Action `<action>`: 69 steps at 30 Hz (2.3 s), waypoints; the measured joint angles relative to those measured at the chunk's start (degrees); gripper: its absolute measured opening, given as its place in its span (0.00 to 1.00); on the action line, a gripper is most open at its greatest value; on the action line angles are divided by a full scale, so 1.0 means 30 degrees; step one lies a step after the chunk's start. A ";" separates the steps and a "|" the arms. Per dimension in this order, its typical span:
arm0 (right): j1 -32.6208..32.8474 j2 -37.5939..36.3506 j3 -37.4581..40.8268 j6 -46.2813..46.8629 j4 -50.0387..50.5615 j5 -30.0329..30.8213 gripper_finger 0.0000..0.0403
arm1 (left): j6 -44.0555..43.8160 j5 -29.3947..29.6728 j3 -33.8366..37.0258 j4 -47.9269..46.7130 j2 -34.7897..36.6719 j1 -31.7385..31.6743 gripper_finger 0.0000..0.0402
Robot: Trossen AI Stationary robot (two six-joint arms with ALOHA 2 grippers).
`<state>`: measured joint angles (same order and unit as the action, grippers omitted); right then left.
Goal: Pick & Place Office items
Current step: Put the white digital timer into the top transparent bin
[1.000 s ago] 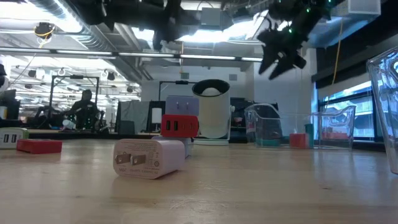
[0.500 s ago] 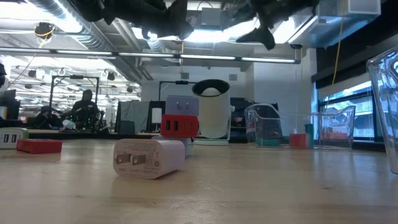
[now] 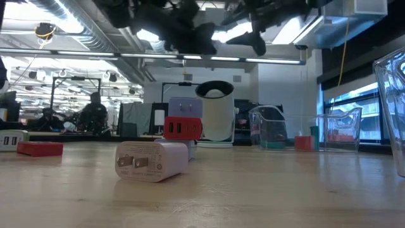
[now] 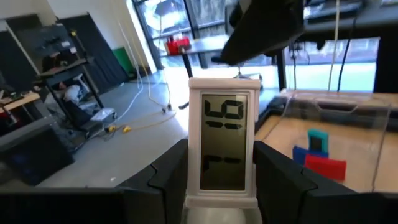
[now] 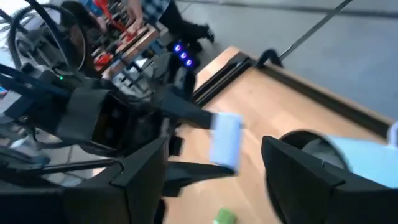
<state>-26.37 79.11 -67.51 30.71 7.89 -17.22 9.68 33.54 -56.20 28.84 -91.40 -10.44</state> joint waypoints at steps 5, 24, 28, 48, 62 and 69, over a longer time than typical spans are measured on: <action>0.0118 0.0503 0.0022 0.0129 0.0198 -0.0111 0.65 | 0.0041 0.0048 -0.2048 -0.1801 -0.1409 0.0006 0.38; 0.0184 0.0604 0.0022 -0.0090 0.1250 0.0879 0.65 | 0.0882 -0.0180 -0.3033 -0.2090 -0.2073 0.0275 0.39; 0.0199 0.0603 0.0022 -0.0097 0.1249 0.0877 0.65 | 0.1030 -0.0153 -0.3033 -0.2120 -0.2073 0.0357 0.38; 0.0162 0.0589 0.0022 -0.0302 0.1906 0.1041 0.17 | 0.1147 0.0131 -0.3004 -0.1855 -0.2073 0.0357 0.39; 0.0041 0.0567 0.0022 -0.0611 0.2088 0.0706 0.17 | 0.0409 -0.0174 -0.2997 -0.1713 -0.2066 0.0582 0.51; -0.1335 0.0103 0.0022 -0.0978 0.2356 0.0359 0.18 | -0.0514 0.1031 -0.2997 -0.1889 -0.2066 0.0597 0.57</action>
<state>-30.38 79.42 -67.44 27.77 14.96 -16.14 8.14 36.63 -65.19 23.18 -97.60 -8.64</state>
